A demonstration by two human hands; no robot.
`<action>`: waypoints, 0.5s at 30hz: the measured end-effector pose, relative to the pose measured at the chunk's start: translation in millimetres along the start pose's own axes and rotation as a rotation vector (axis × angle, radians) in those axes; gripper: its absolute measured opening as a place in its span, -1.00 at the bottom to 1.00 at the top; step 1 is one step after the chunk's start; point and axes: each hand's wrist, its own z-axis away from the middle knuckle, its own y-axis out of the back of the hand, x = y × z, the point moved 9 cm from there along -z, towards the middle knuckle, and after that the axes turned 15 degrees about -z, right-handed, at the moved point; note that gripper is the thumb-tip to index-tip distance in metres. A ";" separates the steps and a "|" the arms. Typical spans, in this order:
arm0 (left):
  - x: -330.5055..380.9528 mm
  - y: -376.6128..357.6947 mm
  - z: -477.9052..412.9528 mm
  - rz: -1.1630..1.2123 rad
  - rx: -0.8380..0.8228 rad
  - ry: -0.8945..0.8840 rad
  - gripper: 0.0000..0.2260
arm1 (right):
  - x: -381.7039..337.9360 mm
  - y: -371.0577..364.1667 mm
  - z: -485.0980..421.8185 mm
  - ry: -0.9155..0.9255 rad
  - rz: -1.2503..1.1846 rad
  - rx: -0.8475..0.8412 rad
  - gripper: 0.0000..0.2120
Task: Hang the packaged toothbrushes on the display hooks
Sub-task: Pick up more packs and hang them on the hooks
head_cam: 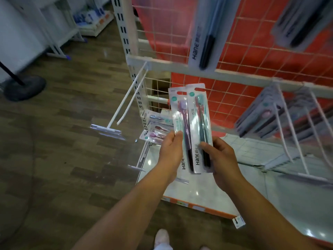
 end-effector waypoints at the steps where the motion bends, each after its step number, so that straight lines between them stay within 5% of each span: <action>1: 11.3 -3.8 2.8 -0.012 -0.011 -0.021 -0.85 | -7.9 4.1 0.9 0.011 -0.020 0.037 -0.87; 15: 103.7 -74.6 47.1 -0.272 -0.132 -0.284 -0.82 | -98.2 63.4 42.9 0.193 -0.027 0.192 -0.80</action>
